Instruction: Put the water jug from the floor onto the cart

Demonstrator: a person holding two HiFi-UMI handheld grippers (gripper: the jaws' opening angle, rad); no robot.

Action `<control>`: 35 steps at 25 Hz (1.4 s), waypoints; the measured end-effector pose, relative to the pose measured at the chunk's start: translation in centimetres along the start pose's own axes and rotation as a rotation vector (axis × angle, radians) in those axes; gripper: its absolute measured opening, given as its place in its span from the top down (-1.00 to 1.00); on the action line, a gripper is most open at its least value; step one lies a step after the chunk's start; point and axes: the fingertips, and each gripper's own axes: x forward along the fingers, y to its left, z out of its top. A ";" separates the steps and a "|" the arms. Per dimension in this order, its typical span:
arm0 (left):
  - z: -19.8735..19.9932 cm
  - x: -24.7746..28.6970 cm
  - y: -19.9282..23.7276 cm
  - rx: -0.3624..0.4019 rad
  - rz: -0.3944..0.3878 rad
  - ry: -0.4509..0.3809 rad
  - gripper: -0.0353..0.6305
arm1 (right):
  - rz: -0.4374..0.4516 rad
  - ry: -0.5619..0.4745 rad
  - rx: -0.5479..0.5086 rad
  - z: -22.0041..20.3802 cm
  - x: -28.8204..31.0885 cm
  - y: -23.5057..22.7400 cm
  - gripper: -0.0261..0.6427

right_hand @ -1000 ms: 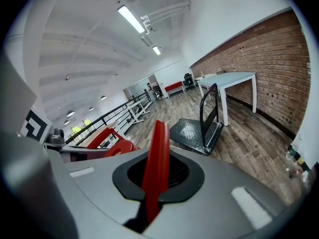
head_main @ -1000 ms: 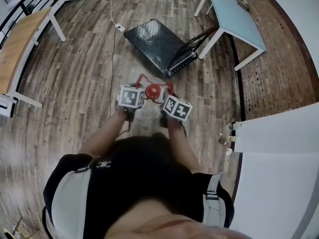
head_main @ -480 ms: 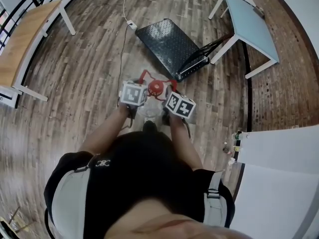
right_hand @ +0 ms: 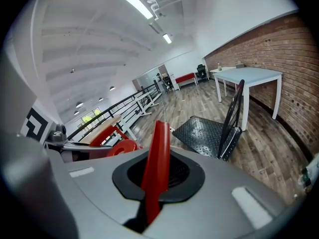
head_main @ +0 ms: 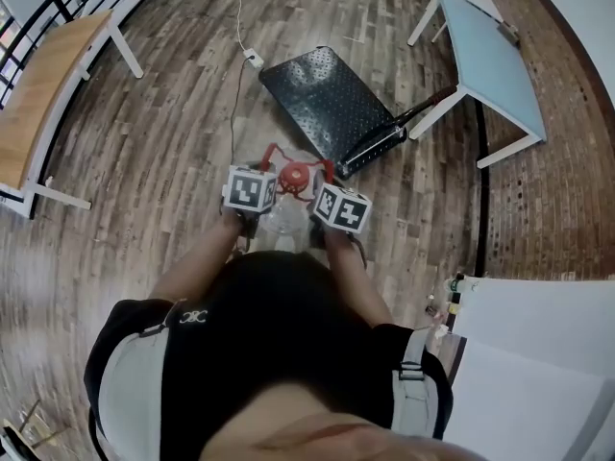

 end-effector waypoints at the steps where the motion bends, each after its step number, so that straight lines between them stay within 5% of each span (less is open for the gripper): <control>1: 0.8 0.6 0.3 -0.003 0.006 -0.001 0.84 | 0.007 0.002 -0.005 0.8 0.8 -0.1 0.86; 9: 6.2 5.8 2.4 -0.029 0.048 -0.011 0.84 | 0.048 0.005 -0.033 6.3 6.9 -1.9 0.86; 24: 16.5 15.3 6.5 -0.009 0.072 -0.025 0.84 | -0.008 0.005 -0.059 16.2 16.8 -4.8 0.86; 35: 22.3 22.9 11.7 -0.009 0.000 0.040 0.84 | -0.090 0.031 -0.026 20.7 25.8 -5.7 0.86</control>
